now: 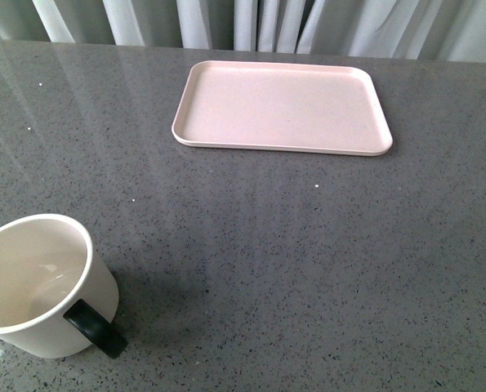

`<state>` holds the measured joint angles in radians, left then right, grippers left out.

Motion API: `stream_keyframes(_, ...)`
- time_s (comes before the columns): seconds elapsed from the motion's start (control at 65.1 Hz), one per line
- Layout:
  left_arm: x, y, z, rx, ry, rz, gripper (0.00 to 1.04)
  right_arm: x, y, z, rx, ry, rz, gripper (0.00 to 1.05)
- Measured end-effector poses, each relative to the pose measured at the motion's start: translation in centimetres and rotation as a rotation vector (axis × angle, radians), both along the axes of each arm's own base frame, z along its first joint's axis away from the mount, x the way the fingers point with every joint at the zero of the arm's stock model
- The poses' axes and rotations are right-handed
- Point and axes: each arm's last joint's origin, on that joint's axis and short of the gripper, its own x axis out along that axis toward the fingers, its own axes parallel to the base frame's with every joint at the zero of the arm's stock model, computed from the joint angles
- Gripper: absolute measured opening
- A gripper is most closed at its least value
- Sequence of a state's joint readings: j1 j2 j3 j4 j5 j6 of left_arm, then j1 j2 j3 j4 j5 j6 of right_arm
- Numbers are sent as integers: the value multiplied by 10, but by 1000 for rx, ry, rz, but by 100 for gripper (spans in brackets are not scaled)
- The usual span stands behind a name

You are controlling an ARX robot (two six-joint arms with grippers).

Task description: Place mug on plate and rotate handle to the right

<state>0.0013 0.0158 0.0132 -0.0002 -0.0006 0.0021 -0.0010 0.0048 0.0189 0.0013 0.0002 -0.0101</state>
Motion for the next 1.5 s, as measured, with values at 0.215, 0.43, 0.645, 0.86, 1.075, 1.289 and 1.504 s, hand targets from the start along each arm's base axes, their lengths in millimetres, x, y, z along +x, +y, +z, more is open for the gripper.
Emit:
stream_keyframes(0.215,0,0,0,0,0,0,95,0,0,0,0,0,0,96)
stream_keyframes(0.43,0,0,0,0,0,0,96,0,0,0,0,0,0,96)
stream_keyframes(0.645,0,0,0,-66,146,33,95,0,0,0,0,0,0,96)
stream_keyframes(0.86,47,8,38,-199,602,95,95,0,0,0,0,0,0,96)
stream_keyframes(1.075,89,4,33,-127,687,31,95,0,0,0,0,0,0,96)
stream_keyframes(1.289,106,3,9,-72,788,-13,95,0,0,0,0,0,0,96)
stream_keyframes(1.504,113,0,-4,-50,844,-30,95,0,0,0,0,0,0,96)
